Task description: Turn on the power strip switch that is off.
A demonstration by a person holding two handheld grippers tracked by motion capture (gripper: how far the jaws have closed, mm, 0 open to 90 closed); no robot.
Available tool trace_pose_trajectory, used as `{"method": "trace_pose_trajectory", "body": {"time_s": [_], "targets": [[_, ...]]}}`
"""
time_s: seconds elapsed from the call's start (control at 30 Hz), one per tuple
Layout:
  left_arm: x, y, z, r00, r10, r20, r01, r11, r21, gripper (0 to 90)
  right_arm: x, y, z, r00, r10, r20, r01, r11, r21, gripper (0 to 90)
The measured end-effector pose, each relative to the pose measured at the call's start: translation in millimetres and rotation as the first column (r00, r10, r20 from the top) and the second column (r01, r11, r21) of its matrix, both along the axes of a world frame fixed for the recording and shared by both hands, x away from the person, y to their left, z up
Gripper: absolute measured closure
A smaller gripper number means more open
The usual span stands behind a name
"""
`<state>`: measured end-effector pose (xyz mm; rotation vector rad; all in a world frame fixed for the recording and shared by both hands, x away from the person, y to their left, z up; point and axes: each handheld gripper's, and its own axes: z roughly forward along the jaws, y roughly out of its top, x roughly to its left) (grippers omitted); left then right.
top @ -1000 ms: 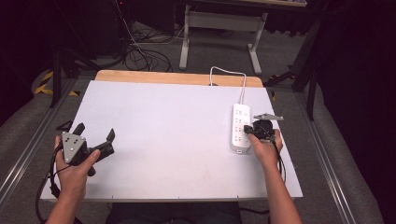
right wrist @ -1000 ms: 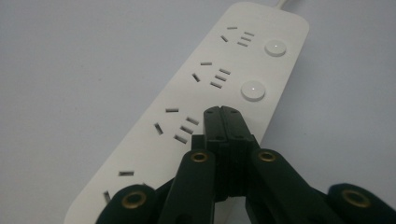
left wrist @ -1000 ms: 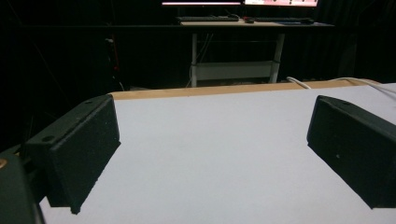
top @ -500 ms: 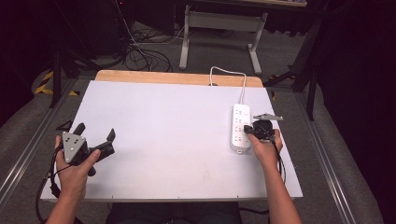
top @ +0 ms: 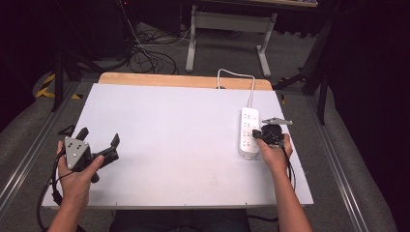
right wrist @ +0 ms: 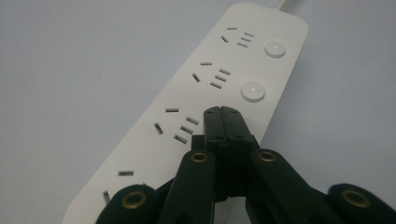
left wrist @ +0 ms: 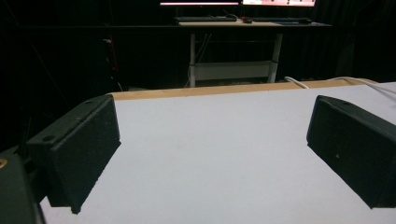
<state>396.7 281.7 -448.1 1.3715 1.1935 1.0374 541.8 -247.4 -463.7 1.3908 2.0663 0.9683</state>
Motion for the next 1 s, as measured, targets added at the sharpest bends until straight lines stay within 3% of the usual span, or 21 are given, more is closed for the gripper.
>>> {"method": "trace_pose_trajectory", "body": {"time_s": [0.57,1.0], "targets": [[0.3,-0.6,-0.3,1.0000,-0.005,-0.003,0.005,1.0000,0.000,3.3,0.0,-0.2,0.1,1.0000,-0.004,0.001,0.004,1.0000,0.005,90.0],[1.5,-1.3,-0.4,1.0000,-0.005,-0.001,0.005,1.0000,0.001,3.4,-1.9,3.5,0.5,0.9995,0.001,0.030,-0.001,0.9997,-0.024,90.0]]}}
